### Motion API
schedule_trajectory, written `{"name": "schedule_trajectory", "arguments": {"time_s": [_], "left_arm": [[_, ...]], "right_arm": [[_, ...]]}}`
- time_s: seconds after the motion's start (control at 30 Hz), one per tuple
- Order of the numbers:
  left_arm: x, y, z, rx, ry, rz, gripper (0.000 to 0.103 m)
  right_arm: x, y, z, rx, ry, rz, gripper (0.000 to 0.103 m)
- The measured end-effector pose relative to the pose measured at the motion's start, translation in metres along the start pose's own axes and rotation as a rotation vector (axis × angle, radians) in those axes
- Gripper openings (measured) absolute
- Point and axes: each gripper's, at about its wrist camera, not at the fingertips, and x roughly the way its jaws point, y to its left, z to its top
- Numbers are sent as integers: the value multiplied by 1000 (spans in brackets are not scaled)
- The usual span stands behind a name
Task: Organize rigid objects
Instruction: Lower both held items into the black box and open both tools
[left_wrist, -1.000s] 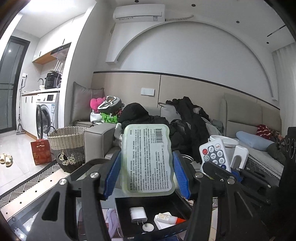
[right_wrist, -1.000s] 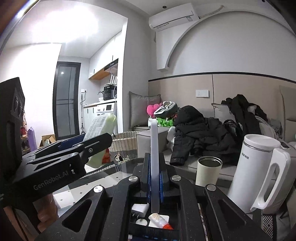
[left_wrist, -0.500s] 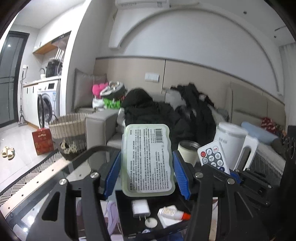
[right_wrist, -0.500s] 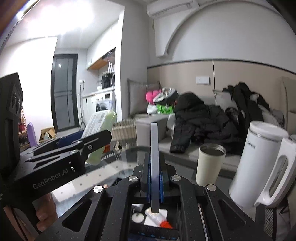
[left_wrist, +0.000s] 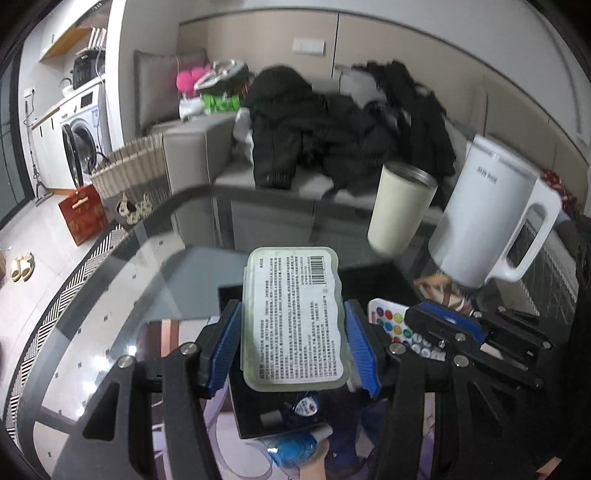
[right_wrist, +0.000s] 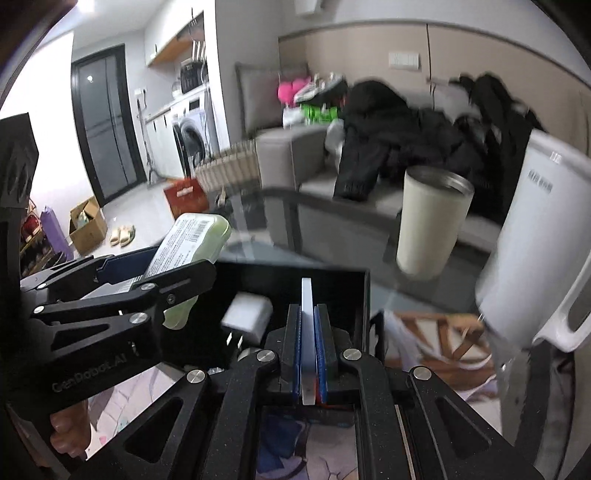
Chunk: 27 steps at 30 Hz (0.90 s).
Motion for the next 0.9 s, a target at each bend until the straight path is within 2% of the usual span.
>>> {"name": "schedule_trajectory", "arguments": {"time_s": [0.33, 0.63, 0.67, 0.73, 0.9], "left_arm": [[27, -4, -11, 26, 143, -4, 55], [25, -4, -13, 41, 138, -6, 56], [24, -4, -13, 40, 137, -9, 57], [21, -2, -14, 38, 125, 0, 65], [10, 0, -14, 36, 95, -12, 70]], "right_arm": [[12, -4, -4, 9, 72, -3, 7], [19, -2, -11, 8, 141, -6, 7], [18, -1, -12, 8, 138, -5, 9], [16, 0, -11, 1, 137, 1, 15], [5, -2, -12, 12, 113, 8, 29]]}}
